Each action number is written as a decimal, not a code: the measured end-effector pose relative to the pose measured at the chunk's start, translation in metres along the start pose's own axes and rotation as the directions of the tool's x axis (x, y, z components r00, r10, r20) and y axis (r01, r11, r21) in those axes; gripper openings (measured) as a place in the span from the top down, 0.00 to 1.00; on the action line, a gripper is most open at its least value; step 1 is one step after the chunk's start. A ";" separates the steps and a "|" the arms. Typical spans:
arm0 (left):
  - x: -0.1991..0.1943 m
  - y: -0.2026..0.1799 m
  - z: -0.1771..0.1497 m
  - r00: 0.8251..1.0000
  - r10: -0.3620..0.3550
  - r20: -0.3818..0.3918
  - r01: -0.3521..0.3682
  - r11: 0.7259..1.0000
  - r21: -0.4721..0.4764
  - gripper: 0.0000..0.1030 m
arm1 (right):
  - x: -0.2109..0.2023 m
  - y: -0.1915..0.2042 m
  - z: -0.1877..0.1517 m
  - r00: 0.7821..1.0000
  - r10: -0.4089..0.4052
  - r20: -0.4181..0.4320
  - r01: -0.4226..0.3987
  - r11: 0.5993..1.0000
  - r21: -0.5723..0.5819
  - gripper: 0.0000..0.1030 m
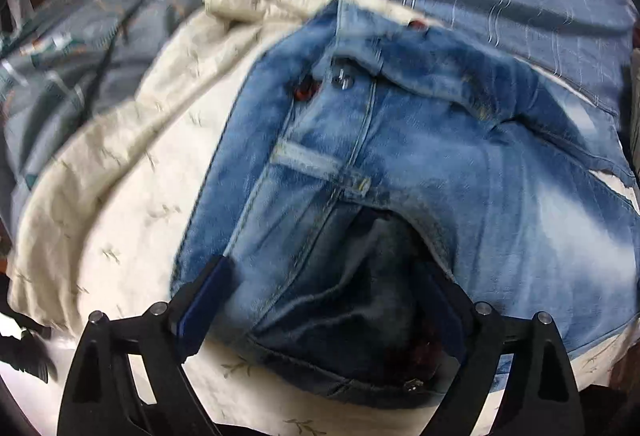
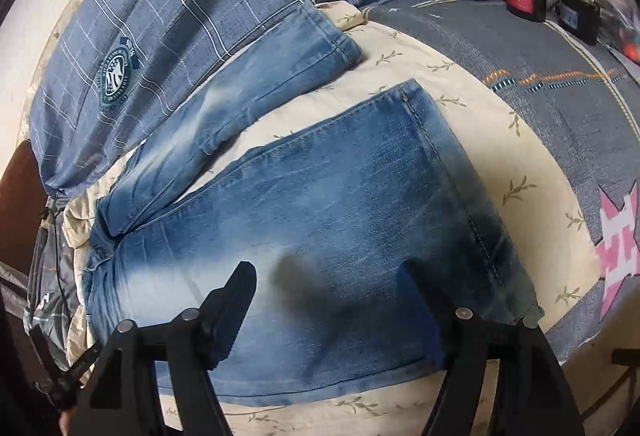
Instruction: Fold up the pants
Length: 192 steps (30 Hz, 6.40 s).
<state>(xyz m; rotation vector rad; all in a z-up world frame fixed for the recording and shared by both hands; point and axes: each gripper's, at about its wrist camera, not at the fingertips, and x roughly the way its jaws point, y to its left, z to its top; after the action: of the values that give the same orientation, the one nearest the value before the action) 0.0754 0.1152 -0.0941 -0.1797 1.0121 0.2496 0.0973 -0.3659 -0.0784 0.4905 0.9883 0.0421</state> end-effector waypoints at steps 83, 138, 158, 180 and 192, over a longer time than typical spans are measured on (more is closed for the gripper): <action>0.072 0.022 0.190 0.988 -0.134 0.079 0.143 0.982 -0.121 0.18 | 0.034 0.031 0.205 0.990 -0.072 0.119 0.092 0.981 -0.169 0.26; 0.105 0.008 0.254 0.967 -0.251 0.046 0.255 0.956 -0.147 0.94 | 0.067 0.067 0.254 0.972 -0.155 0.176 0.197 0.948 -0.250 0.83; -0.095 0.084 0.106 0.897 -0.371 0.242 0.411 0.900 -0.145 0.94 | -0.119 0.024 0.114 0.942 0.018 0.336 0.019 0.994 -0.105 0.83; -0.125 0.092 0.005 0.946 -0.216 0.241 0.250 0.961 -0.119 0.41 | -0.099 -0.083 -0.028 0.974 0.190 0.124 -0.219 0.931 0.293 0.23; -0.043 0.055 0.009 0.989 -0.128 0.074 0.136 0.985 -0.111 0.36 | -0.040 -0.066 -0.022 0.969 0.237 0.071 -0.241 0.841 0.484 0.46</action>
<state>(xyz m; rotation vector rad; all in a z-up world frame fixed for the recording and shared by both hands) 0.0457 0.1652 -0.0545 -0.3406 0.9156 0.1921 0.0455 -0.4260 -0.0841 1.0841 0.9219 0.0125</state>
